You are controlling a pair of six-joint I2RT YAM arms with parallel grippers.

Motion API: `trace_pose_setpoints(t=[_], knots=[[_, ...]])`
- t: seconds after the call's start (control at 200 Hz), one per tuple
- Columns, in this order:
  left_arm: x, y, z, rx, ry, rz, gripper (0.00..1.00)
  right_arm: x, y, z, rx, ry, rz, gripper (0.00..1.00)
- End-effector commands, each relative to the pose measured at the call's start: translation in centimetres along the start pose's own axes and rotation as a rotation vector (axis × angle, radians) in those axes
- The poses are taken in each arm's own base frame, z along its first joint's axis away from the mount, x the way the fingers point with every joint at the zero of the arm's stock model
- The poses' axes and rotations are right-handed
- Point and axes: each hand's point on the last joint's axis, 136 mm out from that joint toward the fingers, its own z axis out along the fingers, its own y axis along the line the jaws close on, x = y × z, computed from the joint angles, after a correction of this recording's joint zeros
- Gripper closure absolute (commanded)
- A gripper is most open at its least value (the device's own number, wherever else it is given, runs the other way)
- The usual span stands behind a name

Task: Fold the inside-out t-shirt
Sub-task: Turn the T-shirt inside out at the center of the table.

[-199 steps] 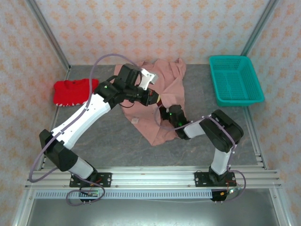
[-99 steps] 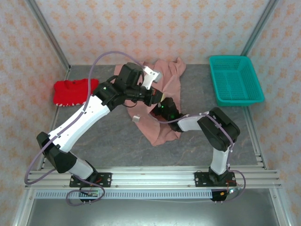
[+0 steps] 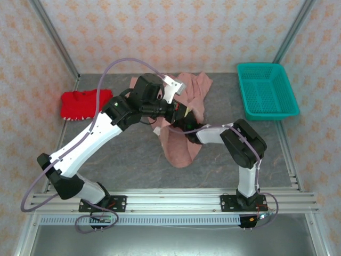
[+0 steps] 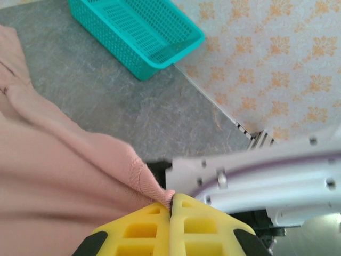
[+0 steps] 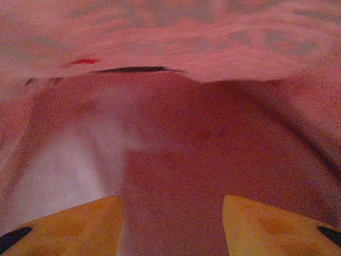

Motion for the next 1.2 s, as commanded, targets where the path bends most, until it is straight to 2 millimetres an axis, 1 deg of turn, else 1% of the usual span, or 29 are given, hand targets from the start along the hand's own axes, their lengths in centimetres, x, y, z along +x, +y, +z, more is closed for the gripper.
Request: trace_pose_setpoints(t=[0.0,0.025,0.155,0.245,0.285,0.325,0.37,0.405,0.47,0.52,0.591,0.656,0.726,0.821,0.906,0.946,1.021,1.141,1.156,1.196], knots=[[-1.8,-3.1,-3.4,0.094,-0.118,0.026,1.00,-0.4,-1.0,1.6,0.052,0.081,0.059,0.45],[-2.1,-3.4,-3.7,0.106,-0.128,0.030,1.00,-0.9,-1.0,1.9,0.058,0.083,0.063,0.44],[-4.0,-4.6,-5.5,0.116,-0.192,0.064,1.00,-1.3,-1.2,3.3,0.115,0.132,0.048,0.41],[-5.5,-4.5,-7.2,0.059,-0.246,0.097,1.00,-1.5,-1.9,3.6,0.146,0.145,0.039,0.40],[-6.0,-4.0,-7.9,0.016,-0.269,0.113,1.00,-1.5,-2.0,3.4,0.132,0.148,0.041,0.39],[-6.3,-3.2,-8.5,-0.046,-0.288,0.123,1.00,-1.6,-1.9,3.0,0.101,0.149,0.038,0.38],[-6.3,-2.1,-8.9,-0.110,-0.294,0.133,1.00,-1.6,-2.1,2.4,0.076,0.146,0.040,0.37],[-6.2,-1.3,-9.1,-0.156,-0.295,0.143,1.00,-1.7,-1.7,1.9,0.025,0.141,0.034,0.36],[-5.5,0.3,-9.0,-0.233,-0.279,0.151,1.00,-2.4,-1.8,0.7,-0.028,0.114,0.039,0.34],[-4.9,1.4,-8.9,-0.280,-0.263,0.156,1.00,-2.3,-1.8,-0.1,-0.074,0.113,0.045,0.33],[-4.0,2.0,-8.3,-0.284,-0.244,0.158,1.00,-2.3,-2.1,-0.4,-0.081,0.115,0.054,0.33],[-3.6,1.6,-8.1,-0.252,-0.238,0.162,1.00,-2.1,-2.3,0.0,-0.067,0.126,0.059,0.32],[-3.8,0.2,-8.0,-0.175,-0.248,0.167,1.00,-1.5,-2.5,1.1,-0.029,0.168,0.049,0.32],[-5.4,-2.2,-8.8,-0.068,-0.297,0.168,1.00,-0.8,-2.7,2.3,0.069,0.221,-0.048,0.32],[-6.9,-3.5,-9.8,-0.032,-0.328,0.181,1.00,-0.1,-3.2,3.0,0.128,0.260,-0.122,0.32],[-7.5,-3.7,-10.1,-0.037,-0.343,0.190,1.00,0.3,-3.4,3.3,0.140,0.278,-0.137,0.32],[-8.5,-4.1,-10.7,-0.043,-0.367,0.206,1.00,0.6,-3.6,3.9,0.150,0.301,-0.176,0.31],[-9.3,-4.6,-10.9,-0.029,-0.387,0.222,1.00,1.2,-3.4,5.0,0.155,0.362,-0.235,0.26],[-9.4,-4.6,-10.9,-0.029,-0.389,0.224,1.00,1.2,-3.4,5.1,0.154,0.367,-0.241,0.21],[-9.6,-4.7,-10.9,-0.030,-0.391,0.226,1.00,1.5,-3.4,5.5,0.152,0.382,-0.258,0.17]])
